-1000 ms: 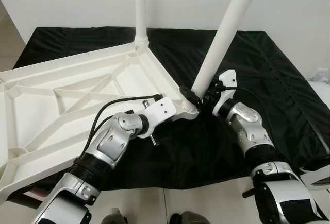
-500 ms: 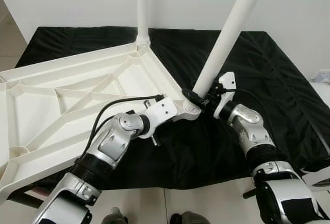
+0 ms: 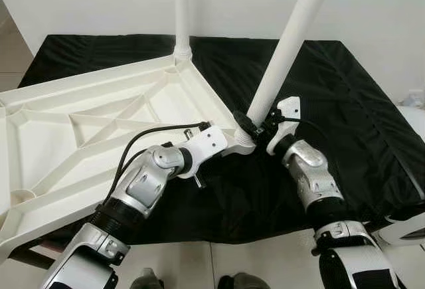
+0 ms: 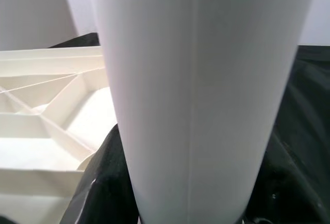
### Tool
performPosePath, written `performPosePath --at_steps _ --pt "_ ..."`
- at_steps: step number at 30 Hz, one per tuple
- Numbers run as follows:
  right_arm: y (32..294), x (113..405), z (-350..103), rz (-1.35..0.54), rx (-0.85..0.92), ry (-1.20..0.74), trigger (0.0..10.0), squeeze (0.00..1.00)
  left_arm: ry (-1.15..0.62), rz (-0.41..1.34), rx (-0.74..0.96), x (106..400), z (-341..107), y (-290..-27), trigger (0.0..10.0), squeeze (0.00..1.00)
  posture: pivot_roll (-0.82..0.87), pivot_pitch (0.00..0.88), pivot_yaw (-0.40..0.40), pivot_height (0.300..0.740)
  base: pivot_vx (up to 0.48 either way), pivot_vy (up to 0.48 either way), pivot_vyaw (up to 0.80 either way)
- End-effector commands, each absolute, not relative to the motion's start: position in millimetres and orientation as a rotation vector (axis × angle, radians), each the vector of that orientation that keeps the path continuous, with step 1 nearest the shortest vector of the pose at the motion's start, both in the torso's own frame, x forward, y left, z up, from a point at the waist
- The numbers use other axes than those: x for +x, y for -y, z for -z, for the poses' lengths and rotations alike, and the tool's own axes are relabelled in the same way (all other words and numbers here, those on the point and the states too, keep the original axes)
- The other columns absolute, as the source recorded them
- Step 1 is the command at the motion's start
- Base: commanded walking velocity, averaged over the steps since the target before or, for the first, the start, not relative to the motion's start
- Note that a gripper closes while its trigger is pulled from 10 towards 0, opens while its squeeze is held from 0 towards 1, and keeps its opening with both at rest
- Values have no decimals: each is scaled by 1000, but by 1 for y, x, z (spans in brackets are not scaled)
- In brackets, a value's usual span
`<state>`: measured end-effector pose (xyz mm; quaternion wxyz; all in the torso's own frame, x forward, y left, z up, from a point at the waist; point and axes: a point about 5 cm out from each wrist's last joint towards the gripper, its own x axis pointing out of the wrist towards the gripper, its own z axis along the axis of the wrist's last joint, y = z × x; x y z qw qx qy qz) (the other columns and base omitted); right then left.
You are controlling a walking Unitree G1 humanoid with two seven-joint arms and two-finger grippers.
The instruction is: Building children table
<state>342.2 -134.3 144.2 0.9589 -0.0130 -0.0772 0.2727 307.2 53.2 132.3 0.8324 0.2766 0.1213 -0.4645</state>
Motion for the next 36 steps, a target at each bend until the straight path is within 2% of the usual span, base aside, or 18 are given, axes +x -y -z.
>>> performPosePath --at_steps 1,4,16,29,30,31,36 --pt "133 341 -145 -485 -16 159 10000 0 -246 998 592 301 -131 -47 10000 0 3 11 -61 740 0 0 0" --pt "127 339 -146 -452 -5 163 10000 0 -246 1001 590 301 -131 -46 10000 0 2 14 -62 740 0 0 0" --pt "102 328 -148 -126 44 164 10000 0 -243 1005 581 299 -132 -43 10000 0 7 13 -61 740 0 0 0" --pt "105 324 -149 -64 51 144 10000 0 -239 997 584 299 -133 -44 10000 0 13 2 -64 740 0 0 0" --pt "108 324 -149 -59 42 145 10000 114 -239 996 584 299 -133 -44 10000 0 13 2 -64 740 0 0 0" --pt "110 324 -149 -60 47 145 10000 1000 -238 996 585 299 -133 -44 10000 0 11 0 -64 740 0 0 0" --pt "120 322 -148 -62 33 151 10000 1000 -236 996 585 300 -133 -44 10000 0 9 0 -65 740 0 0 0"
